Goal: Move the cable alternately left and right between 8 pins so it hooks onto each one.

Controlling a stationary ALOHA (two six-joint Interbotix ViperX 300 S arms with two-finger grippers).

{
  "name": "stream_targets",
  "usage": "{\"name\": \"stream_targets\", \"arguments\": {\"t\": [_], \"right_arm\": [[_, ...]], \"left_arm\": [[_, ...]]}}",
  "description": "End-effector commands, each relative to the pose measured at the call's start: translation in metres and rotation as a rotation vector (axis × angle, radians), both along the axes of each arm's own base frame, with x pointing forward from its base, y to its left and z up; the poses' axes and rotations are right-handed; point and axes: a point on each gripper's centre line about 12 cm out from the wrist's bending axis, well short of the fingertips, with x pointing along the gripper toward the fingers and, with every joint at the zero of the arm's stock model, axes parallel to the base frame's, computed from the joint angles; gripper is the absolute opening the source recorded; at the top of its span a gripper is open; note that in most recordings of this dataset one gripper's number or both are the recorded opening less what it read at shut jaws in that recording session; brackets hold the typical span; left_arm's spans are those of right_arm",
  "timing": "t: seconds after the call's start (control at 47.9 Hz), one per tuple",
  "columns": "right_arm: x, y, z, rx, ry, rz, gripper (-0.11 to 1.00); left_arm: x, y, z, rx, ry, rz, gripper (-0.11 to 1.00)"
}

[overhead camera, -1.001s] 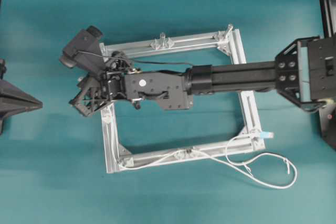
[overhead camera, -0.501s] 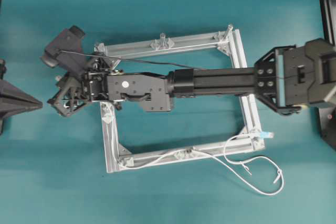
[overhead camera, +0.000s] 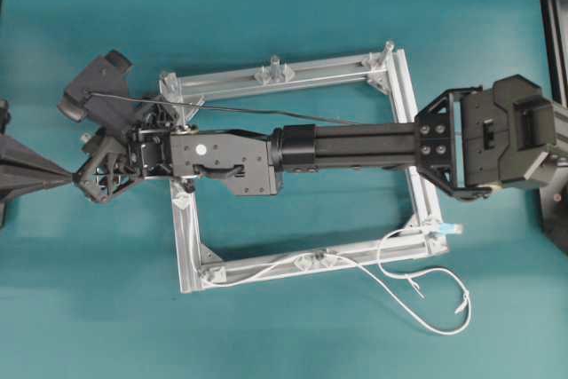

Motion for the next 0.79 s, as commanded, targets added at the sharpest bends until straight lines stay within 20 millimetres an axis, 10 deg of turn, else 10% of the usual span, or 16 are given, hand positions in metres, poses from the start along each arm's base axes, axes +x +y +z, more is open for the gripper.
{"name": "stream_targets", "arguments": {"t": [0.0,0.772], "right_arm": [[0.003,-0.015,0.036,-0.015,-0.072,-0.017,0.20],[-0.017,-0.121,0.038,-0.030,-0.078,-0.181,0.19]], "left_arm": [[0.003,-0.001,0.011,-0.002,-0.026,-0.004,0.01],[0.002,-0.001,0.010,-0.002,-0.024,-0.004,0.01]]}}
